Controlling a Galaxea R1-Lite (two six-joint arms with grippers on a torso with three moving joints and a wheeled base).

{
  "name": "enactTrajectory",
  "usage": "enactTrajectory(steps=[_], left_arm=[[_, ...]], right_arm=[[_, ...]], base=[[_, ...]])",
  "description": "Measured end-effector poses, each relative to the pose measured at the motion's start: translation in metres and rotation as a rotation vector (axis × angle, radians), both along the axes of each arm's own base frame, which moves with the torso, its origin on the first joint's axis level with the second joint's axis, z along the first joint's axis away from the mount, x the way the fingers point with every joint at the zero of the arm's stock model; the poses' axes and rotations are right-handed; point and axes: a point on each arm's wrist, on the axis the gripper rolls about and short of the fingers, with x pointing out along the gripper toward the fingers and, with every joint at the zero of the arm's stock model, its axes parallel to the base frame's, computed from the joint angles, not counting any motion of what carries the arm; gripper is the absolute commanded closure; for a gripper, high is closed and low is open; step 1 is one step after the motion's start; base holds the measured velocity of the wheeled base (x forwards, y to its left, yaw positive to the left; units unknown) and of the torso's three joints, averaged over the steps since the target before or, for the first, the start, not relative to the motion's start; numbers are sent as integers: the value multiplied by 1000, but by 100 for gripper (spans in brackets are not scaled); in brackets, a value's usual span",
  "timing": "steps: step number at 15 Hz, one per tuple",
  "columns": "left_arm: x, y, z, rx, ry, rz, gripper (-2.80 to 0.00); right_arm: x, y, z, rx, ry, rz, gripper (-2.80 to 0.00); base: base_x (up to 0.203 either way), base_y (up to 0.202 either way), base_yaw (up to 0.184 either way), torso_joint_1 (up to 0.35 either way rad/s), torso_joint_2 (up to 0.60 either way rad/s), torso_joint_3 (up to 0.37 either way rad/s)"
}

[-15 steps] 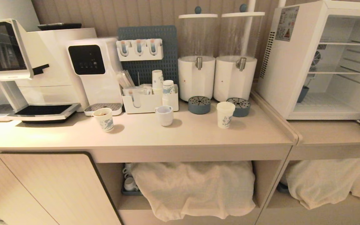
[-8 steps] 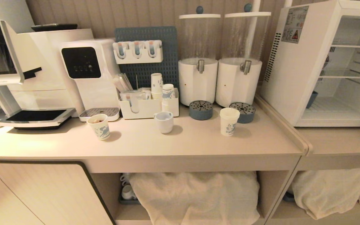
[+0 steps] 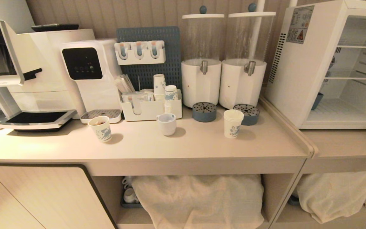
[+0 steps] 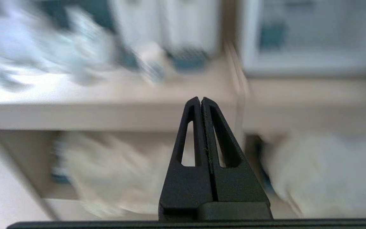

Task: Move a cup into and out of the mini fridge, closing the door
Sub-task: Put the paper cup in the freezer

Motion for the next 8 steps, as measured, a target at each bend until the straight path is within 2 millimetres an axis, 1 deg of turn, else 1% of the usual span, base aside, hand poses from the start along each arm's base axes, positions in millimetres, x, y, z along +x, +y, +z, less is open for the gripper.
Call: enactTrajectory(steps=[1,2,4,6,8], left_arm=[[0,0,0,0,0,0,0],[0,0,0,0,0,0,0],[0,0,0,0,0,0,0],[0,0,0,0,0,0,0],[0,0,0,-1,0,0,0]], right_arm=[[-13,1,18,9,-8,38,0],[-21,1,35,16,0,74,0],[-23,-4,72,33,35,169,0],[-12,-18,103,60,91,310,0],[13,-30,124,83,169,436,0]], base=[[0,0,0,0,0,0],[0,0,0,0,0,0],[0,0,0,0,0,0],[0,0,0,0,0,0],[0,0,0,0,0,0]])
